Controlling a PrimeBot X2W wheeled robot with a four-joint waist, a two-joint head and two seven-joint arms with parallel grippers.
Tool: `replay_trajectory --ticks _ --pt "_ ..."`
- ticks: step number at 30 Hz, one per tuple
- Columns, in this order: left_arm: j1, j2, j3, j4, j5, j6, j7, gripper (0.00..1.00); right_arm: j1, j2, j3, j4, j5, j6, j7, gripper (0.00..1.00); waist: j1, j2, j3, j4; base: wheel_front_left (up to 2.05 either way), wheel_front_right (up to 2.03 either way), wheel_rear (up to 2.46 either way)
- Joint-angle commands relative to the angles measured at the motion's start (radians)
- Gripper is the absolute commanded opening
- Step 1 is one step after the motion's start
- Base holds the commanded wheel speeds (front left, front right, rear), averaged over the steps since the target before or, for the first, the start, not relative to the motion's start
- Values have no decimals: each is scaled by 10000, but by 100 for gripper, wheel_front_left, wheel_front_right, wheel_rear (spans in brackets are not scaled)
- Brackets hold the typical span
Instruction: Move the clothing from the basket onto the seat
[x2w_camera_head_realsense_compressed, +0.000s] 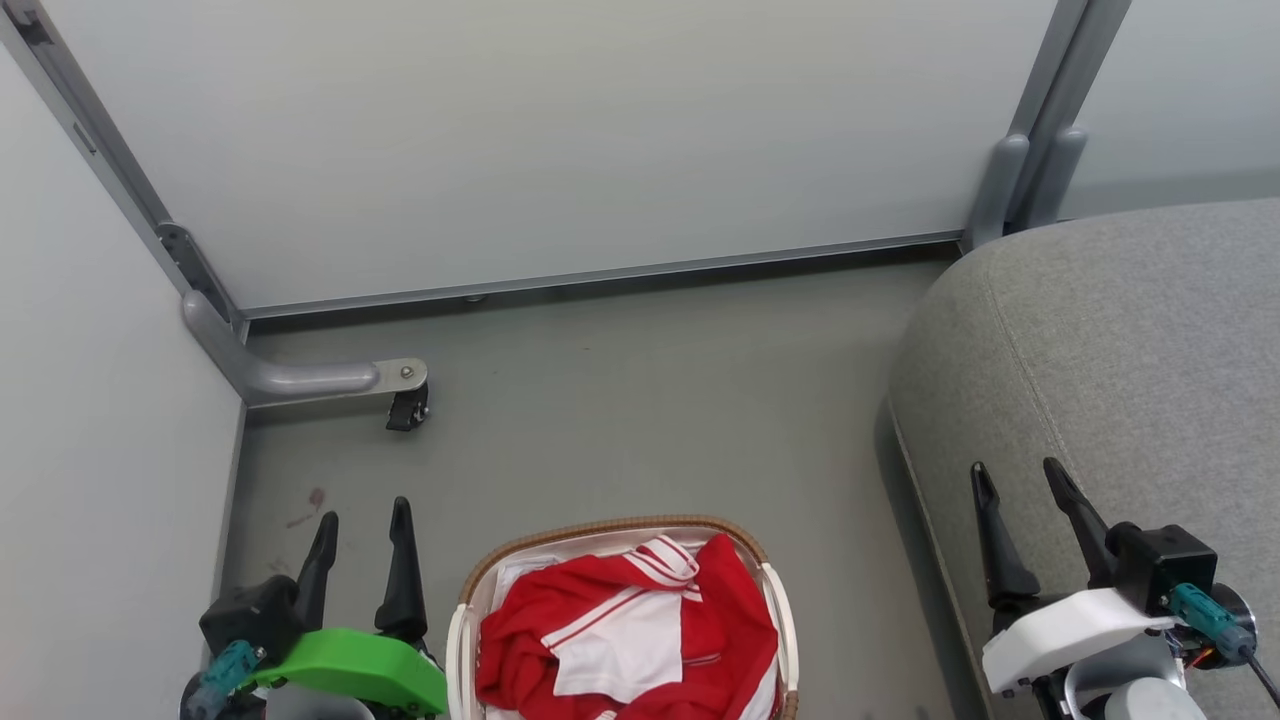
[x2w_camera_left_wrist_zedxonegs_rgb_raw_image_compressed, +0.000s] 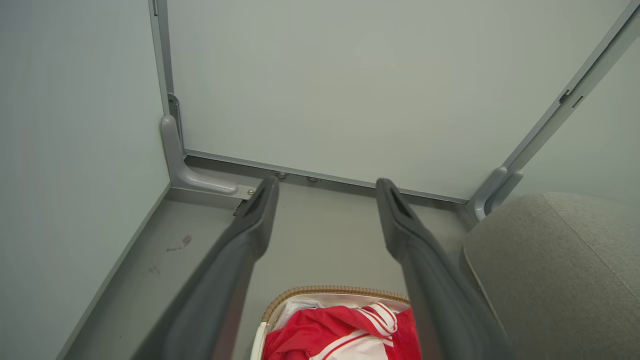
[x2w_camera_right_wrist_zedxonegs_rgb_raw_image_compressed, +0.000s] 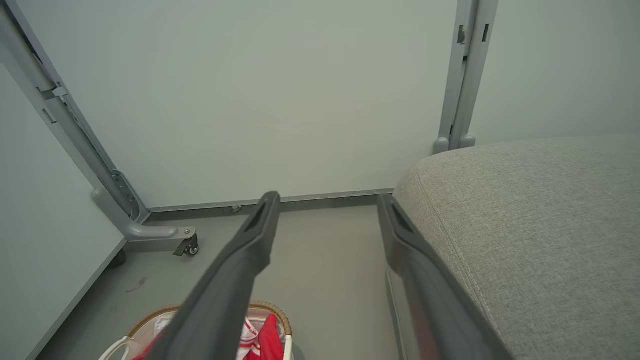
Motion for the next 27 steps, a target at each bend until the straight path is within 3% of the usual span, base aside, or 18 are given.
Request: replay_trajectory --ticks 1,27 --pt "119 72 -36 15 241 25 -95 100 95 -60 8 -9 -250 3 -120 100 0 0 -8 2 0 0 0" --pt "114 83 -139 661 1493 56 -503 100 203 -79 24 7 -1973 2 -536 100 0 0 -105 49 0 0 0"
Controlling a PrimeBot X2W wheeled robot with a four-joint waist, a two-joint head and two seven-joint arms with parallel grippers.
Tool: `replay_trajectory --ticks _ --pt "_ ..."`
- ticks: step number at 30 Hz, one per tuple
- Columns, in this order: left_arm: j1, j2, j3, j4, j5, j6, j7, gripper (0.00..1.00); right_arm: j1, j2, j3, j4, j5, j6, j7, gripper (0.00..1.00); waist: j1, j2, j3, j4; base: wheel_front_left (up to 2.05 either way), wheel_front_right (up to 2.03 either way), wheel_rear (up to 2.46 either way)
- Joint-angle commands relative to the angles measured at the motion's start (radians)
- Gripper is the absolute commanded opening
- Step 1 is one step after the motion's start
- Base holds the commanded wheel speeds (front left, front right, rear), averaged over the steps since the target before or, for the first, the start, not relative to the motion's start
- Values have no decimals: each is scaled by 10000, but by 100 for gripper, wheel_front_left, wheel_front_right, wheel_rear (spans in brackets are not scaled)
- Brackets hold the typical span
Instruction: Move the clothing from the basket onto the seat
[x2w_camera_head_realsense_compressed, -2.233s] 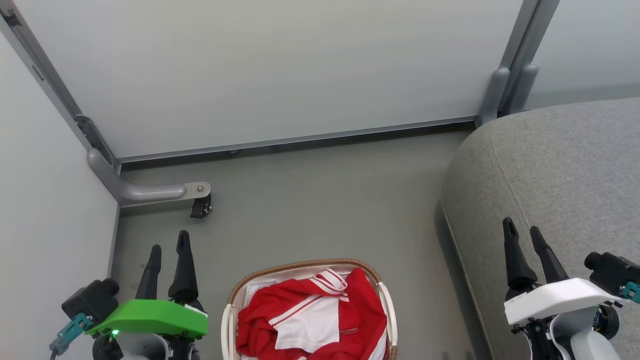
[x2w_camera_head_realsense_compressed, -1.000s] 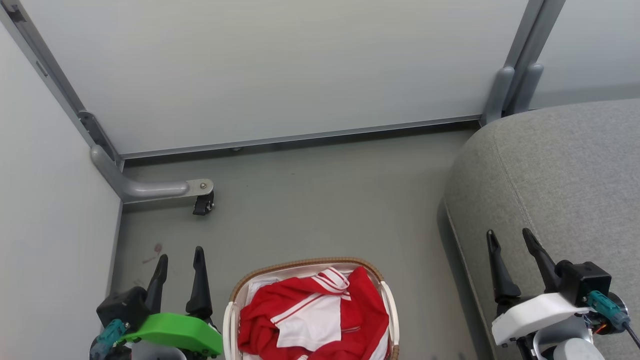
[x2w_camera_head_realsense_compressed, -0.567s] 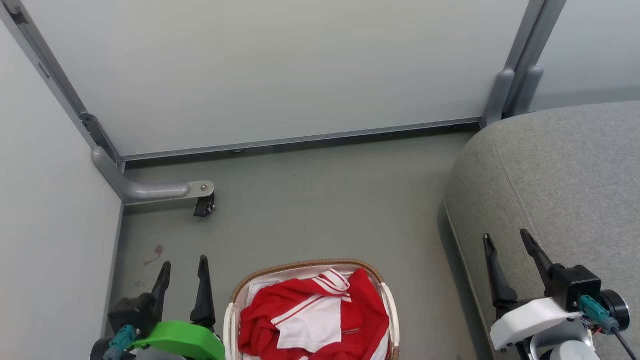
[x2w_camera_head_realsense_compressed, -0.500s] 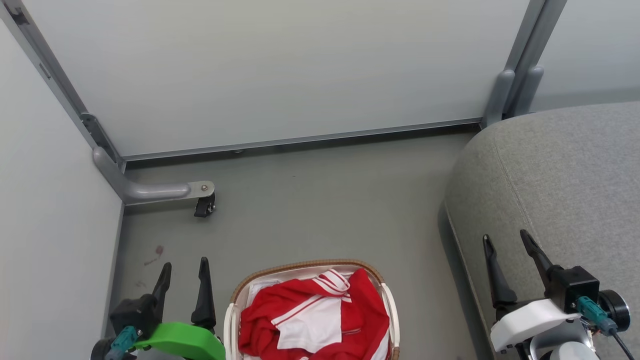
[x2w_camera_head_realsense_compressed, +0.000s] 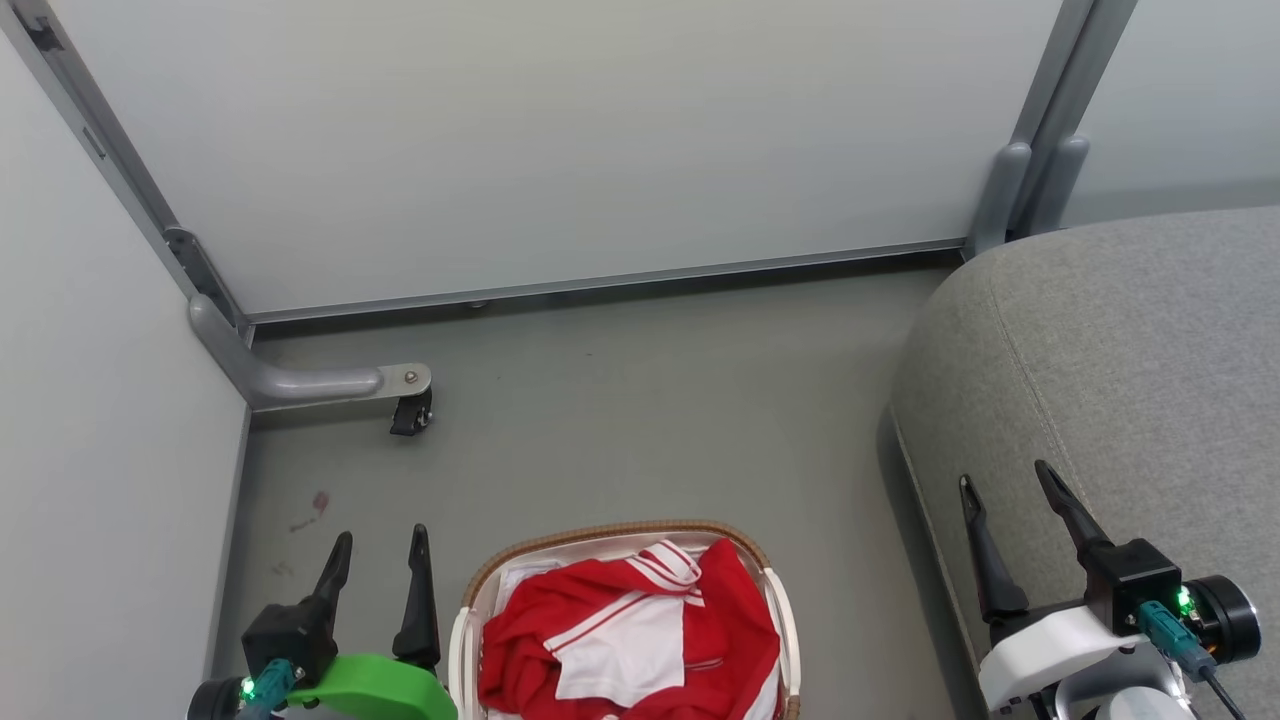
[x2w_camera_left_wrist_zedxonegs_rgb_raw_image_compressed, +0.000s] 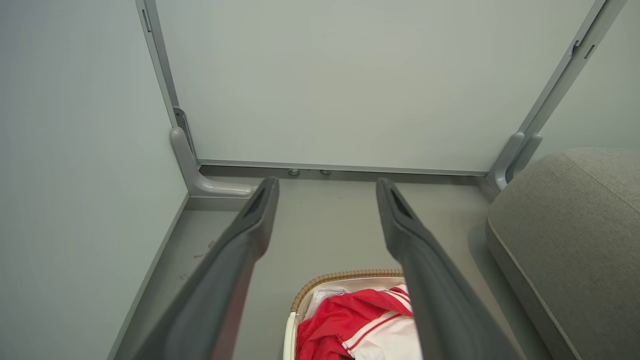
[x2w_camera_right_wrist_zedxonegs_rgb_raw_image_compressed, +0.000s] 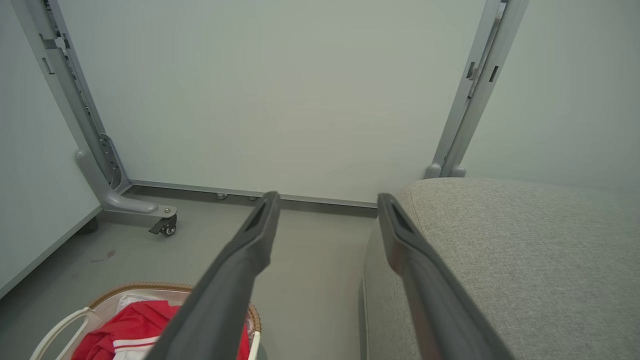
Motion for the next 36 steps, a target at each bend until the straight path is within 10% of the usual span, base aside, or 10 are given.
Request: replay_trajectory --ticks 1,23,36 --pt "10 66 17 23 -15 42 -11 100 62 -60 -17 19 -81 1 -49 100 0 0 -7 1 0 0 0" --pt "-107 64 -145 44 2 -64 -11 100 -63 -58 9 -88 -56 1 -49 100 0 0 216 -86 0 0 0" --pt "-2250 60 -1254 1586 892 -380 -9 100 -1209 -55 84 -563 5 -3 -48 100 0 0 2555 -653 0 0 0"
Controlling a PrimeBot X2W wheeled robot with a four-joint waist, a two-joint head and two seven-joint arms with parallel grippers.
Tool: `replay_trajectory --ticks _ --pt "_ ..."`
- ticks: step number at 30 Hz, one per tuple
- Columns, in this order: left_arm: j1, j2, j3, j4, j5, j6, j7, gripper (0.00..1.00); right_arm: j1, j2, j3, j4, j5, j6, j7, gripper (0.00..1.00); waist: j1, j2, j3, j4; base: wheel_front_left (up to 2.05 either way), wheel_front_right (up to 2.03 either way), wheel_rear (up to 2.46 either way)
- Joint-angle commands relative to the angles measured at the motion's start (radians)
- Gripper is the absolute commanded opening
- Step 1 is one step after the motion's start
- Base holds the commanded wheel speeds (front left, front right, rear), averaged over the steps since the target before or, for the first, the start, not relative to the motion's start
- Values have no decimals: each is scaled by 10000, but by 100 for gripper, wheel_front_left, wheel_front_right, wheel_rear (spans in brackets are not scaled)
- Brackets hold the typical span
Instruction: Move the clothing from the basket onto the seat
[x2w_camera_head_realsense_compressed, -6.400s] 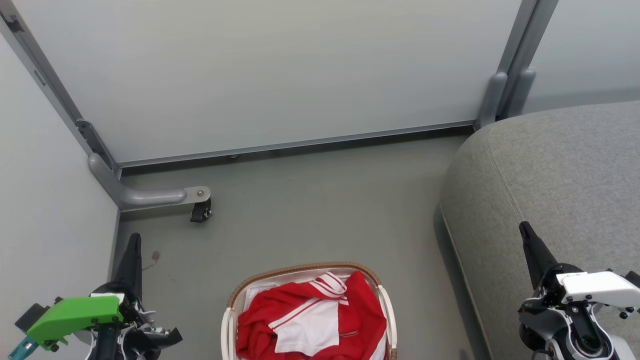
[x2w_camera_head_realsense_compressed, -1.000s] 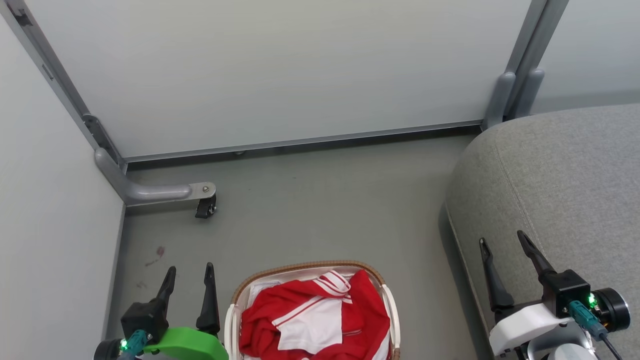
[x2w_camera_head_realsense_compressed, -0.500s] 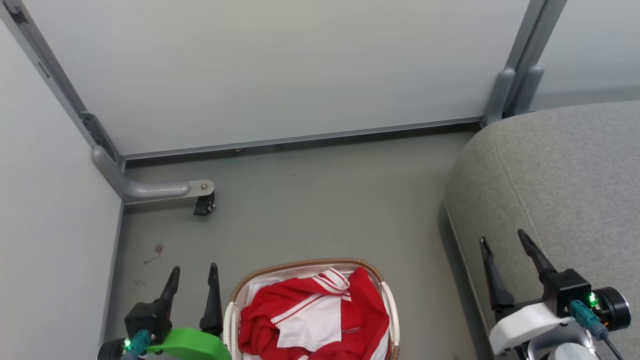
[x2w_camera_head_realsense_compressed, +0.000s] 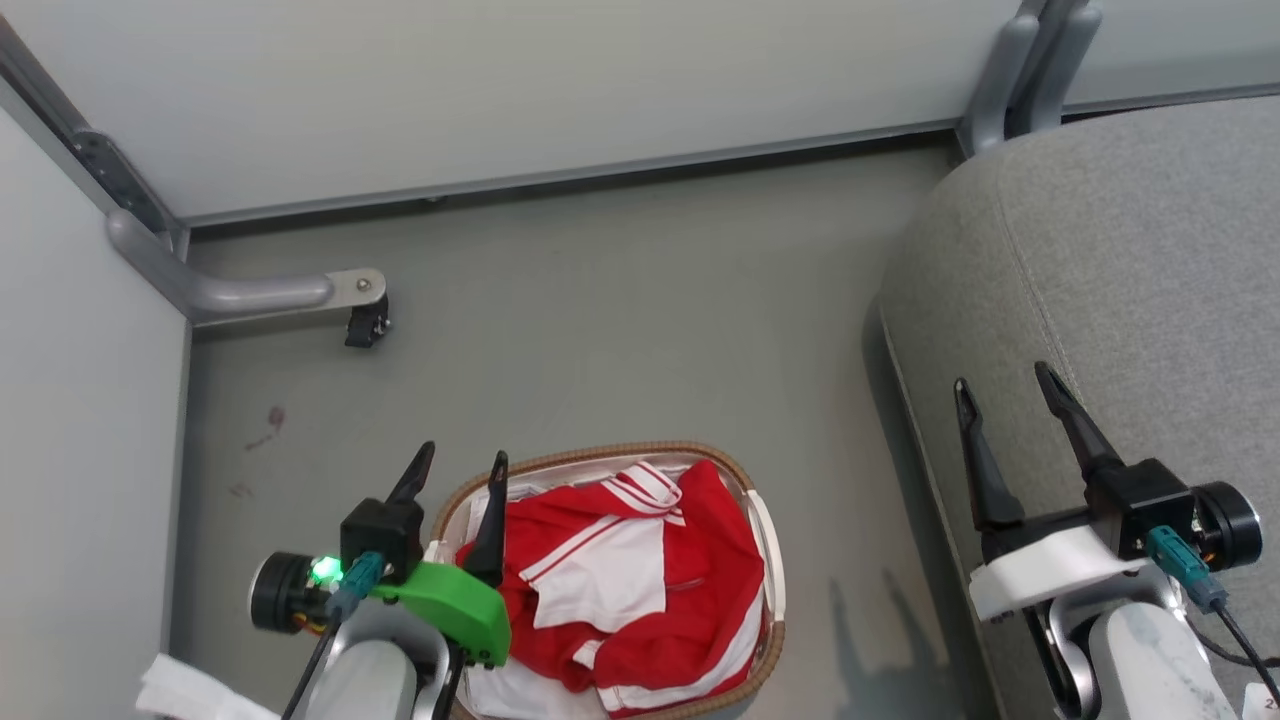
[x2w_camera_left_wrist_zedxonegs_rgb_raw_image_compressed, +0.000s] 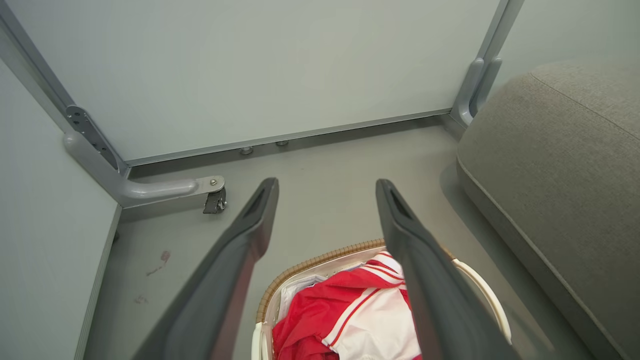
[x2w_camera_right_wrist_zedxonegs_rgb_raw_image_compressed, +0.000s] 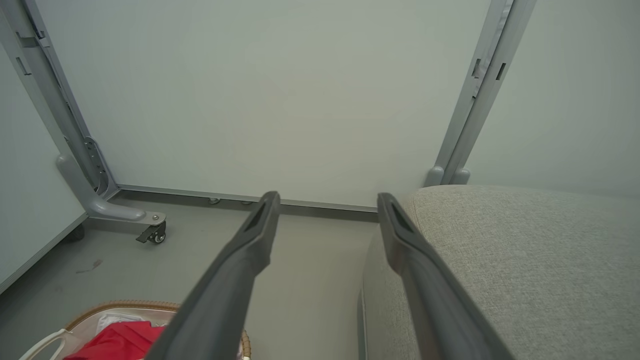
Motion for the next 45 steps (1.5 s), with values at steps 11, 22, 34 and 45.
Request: replay_trajectory --ticks 11,22,34,45 --pt "-3384 402 -2123 3150 1073 -163 -9 100 -1833 -42 140 -484 474 -8 -36 100 0 0 3794 -1260 0 0 0" --pt "-5587 764 -4488 5709 860 -161 215 100 -2678 -39 368 -753 1028 -8 -36 100 0 0 5523 -2029 0 0 0" --pt "-7049 1321 -5708 6809 376 -162 410 100 -3048 -39 599 -859 1536 -8 -36 100 0 0 6549 -2491 0 0 0" --pt "-7437 1543 -6087 7387 76 -56 1798 78 -3115 -39 778 -798 1708 -8 -36 100 0 0 6666 -2650 0 0 0"
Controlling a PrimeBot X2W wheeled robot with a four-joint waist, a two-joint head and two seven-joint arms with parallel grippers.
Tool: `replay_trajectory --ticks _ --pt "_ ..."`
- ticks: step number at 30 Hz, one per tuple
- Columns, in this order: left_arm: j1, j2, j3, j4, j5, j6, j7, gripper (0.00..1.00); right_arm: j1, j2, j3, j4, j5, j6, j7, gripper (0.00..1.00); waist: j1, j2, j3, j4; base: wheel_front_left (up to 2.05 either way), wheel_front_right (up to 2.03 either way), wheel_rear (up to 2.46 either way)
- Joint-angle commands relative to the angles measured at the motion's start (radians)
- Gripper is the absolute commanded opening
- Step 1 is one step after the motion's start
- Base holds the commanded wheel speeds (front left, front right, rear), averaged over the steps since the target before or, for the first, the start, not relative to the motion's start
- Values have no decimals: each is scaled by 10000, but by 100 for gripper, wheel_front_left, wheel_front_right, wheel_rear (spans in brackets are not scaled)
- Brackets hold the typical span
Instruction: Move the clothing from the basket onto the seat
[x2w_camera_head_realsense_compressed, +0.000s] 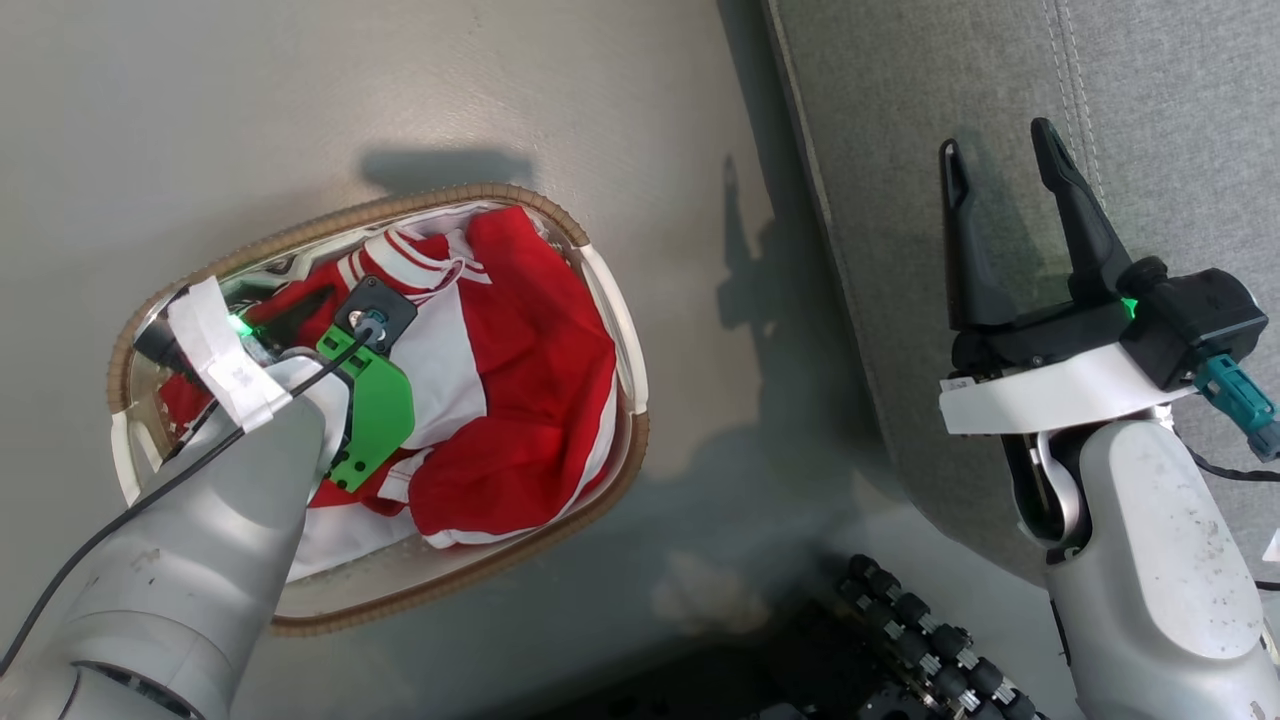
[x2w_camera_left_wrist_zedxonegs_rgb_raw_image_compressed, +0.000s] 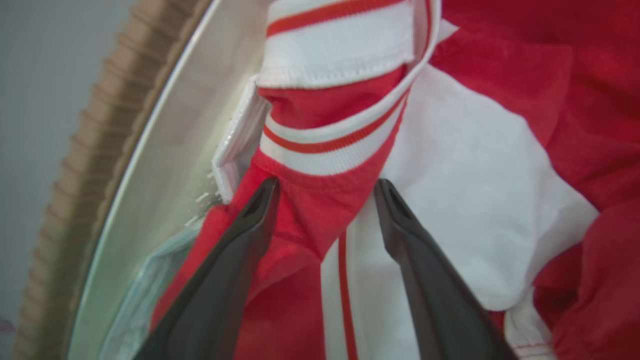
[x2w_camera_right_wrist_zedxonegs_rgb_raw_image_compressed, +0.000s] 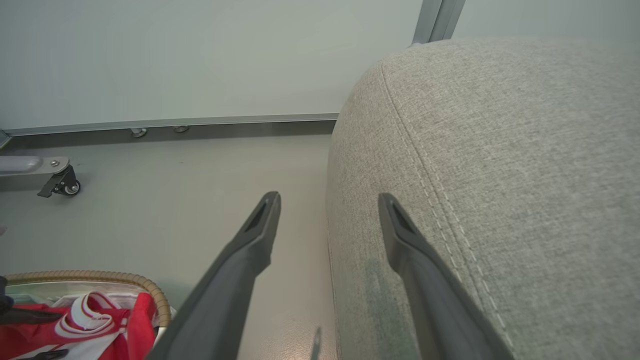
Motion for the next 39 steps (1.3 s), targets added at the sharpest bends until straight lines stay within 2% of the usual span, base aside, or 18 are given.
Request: replay_trajectory --ticks 1,2,3,4,16,20,29,34,39 --pt "-122 74 -1 57 -59 109 75 50 -80 -27 22 23 81 -10 -25 100 -1 -1 -18 -15 0 0 0" --pt "-82 59 31 79 -109 170 146 38 -62 -27 35 33 97 -10 -25 100 -1 -1 -34 -26 0 0 0" --pt "-51 36 57 93 -154 228 166 16 -47 -29 41 42 110 -10 -25 100 -1 -1 -45 -33 0 0 0" --pt "-19 8 84 103 -195 275 173 0 -28 -27 51 47 116 -10 -25 100 -1 -1 -58 -36 0 0 0" --pt "594 -529 -61 107 -514 206 -622 0 335 -29 21 374 -98 -10 -25 100 -1 -1 -840 241 0 0 0" --pt "921 -880 24 -33 -774 115 -1077 0 526 -30 -133 498 -345 -10 -25 100 -1 -1 -1519 504 0 0 0" --pt "1387 -1186 -178 -761 -984 19 -1724 0 1169 -35 -473 835 -882 -10 -25 100 -1 -1 -3499 1170 0 0 0" --pt "1493 -1037 -92 -1646 -1024 154 -1808 0 1700 -35 -641 1019 -1218 -10 -25 100 -1 -1 -4690 1513 0 0 0" --pt "1743 -531 69 -3258 -854 335 -1793 0 2312 -35 -740 1174 -1450 -10 -25 100 -1 -1 -5830 1755 0 0 0"
